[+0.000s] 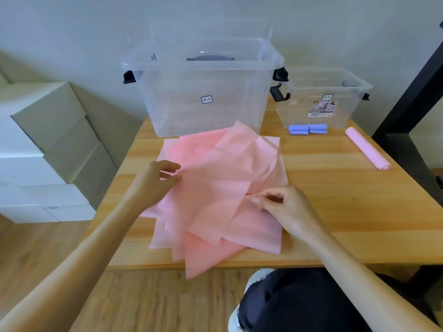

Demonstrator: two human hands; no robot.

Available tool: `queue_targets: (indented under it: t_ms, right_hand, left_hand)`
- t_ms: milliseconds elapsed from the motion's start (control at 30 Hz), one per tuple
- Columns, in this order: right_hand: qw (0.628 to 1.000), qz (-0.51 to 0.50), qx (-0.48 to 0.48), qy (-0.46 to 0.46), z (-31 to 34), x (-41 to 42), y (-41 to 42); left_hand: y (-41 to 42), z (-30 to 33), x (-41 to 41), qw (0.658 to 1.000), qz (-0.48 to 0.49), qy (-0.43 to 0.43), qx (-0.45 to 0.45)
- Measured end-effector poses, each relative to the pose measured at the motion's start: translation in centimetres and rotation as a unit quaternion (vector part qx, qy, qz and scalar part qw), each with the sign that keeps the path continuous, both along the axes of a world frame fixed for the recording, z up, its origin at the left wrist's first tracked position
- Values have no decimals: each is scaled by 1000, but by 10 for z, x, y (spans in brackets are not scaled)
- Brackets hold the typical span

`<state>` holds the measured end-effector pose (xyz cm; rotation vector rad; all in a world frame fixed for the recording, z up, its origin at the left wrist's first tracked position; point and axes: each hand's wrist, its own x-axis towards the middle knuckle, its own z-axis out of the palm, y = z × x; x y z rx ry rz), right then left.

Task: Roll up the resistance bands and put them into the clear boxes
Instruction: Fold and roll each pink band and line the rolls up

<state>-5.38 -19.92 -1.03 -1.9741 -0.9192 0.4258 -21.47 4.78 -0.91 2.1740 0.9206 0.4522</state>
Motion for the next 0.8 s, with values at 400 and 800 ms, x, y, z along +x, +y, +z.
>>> queue_targets:
  t_ms: [400,800]
  right_hand:
    - [992,-59,74,81,7,-28,36]
    - [976,-67,104,182,48,-35,-23]
  left_hand:
    - [-5,12,-27,1000,17,10,13]
    - [-69,47,-46,952,-60,-98,-284]
